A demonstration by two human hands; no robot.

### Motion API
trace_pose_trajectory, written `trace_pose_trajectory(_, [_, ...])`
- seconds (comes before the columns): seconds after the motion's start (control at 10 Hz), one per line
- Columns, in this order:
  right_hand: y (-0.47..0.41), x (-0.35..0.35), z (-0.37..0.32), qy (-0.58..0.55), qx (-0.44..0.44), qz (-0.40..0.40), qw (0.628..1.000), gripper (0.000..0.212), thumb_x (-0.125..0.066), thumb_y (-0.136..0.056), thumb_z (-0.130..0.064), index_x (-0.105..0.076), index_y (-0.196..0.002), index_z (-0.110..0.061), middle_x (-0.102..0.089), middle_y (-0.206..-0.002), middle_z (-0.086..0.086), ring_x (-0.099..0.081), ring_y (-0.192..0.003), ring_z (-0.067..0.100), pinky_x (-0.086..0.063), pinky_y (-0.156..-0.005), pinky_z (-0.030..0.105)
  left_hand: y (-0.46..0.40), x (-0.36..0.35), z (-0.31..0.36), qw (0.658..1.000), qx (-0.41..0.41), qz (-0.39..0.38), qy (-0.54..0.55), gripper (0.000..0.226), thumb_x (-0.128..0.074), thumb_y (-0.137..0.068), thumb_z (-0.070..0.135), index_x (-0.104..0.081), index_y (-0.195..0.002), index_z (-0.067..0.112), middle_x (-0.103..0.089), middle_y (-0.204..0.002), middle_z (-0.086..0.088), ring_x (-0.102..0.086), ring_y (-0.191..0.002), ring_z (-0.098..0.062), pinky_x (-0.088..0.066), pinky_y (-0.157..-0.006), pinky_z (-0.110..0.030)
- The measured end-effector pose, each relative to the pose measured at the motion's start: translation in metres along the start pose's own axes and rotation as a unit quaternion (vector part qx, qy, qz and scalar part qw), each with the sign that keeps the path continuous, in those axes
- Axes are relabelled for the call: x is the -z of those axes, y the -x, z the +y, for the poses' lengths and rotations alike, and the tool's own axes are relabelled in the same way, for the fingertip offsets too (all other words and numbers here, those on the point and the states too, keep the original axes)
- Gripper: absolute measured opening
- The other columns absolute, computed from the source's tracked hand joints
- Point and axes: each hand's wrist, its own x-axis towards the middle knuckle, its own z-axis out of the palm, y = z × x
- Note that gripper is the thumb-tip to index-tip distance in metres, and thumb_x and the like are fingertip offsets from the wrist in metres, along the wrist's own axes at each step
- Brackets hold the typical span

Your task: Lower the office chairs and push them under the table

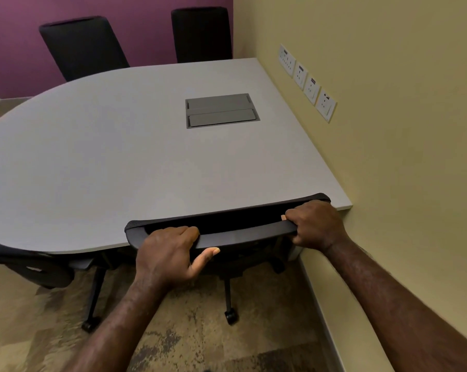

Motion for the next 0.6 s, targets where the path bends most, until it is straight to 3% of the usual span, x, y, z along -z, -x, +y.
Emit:
trace_pose_trajectory(0.1, [-0.001, 0.004, -0.005, -0.003, -0.009, -0.022, 1.000, 0.033, -0.078, -0.035, -0.018, -0.053, -0.056, -0.018, -0.054, -0.049, 0.002, -0.052, -0.042, 0.027, -0.034, -0.046, 0.025, -0.001, 0.000, -0.002, 1.000, -0.004, -0.007, 0.011, 0.049, -0.033, -0.088, 0.072, -0.041, -0.069, 0.027, -0.040, -0.057, 0.010, -0.034, -0.048, -0.011, -0.015, -0.046, -0.023])
trace_pose_trajectory(0.2, [0.003, 0.003, -0.004, -0.040, 0.007, 0.017, 0.999, 0.032, -0.075, -0.050, -0.034, -0.047, -0.060, -0.019, -0.049, -0.052, -0.002, -0.050, -0.046, 0.025, -0.030, -0.048, 0.025, 0.000, 0.002, -0.002, 1.000, -0.006, -0.012, 0.026, 0.047, -0.031, -0.088, 0.074, -0.037, -0.070, 0.031, -0.039, -0.057, 0.012, -0.036, -0.048, -0.009, -0.016, -0.045, -0.022])
trace_pose_trajectory(0.3, [0.004, 0.004, -0.007, -0.083, 0.020, 0.085, 0.993, 0.053, -0.067, -0.067, -0.069, -0.053, -0.077, -0.019, -0.048, -0.073, -0.005, -0.044, -0.065, 0.014, -0.033, -0.059, 0.031, -0.002, 0.004, -0.005, 0.998, 0.004, 0.001, 0.068, 0.048, -0.034, -0.086, 0.077, -0.046, -0.082, 0.031, -0.047, -0.069, 0.015, -0.042, -0.059, -0.005, -0.023, -0.049, -0.019])
trace_pose_trajectory(0.4, [-0.011, 0.010, -0.021, -0.093, 0.020, 0.140, 0.986, 0.064, -0.059, -0.070, -0.076, -0.057, -0.096, -0.018, -0.053, -0.092, -0.003, -0.048, -0.084, 0.017, -0.035, -0.072, 0.034, -0.011, 0.009, -0.011, 0.994, 0.000, 0.015, 0.106, 0.056, -0.038, -0.086, 0.076, -0.053, -0.108, 0.026, -0.054, -0.095, 0.011, -0.047, -0.082, -0.007, -0.039, -0.066, -0.023])
trace_pose_trajectory(0.6, [-0.073, 0.037, -0.036, -0.103, -0.007, 0.165, 0.981, 0.055, -0.042, -0.089, -0.062, -0.052, -0.121, -0.019, -0.056, -0.119, 0.000, -0.049, -0.110, 0.019, -0.030, -0.091, 0.034, -0.056, 0.029, -0.039, 0.993, 0.043, 0.045, 0.098, 0.068, -0.032, -0.089, 0.072, -0.047, -0.130, 0.020, -0.053, -0.128, 0.002, -0.049, -0.113, -0.017, -0.040, -0.091, -0.033])
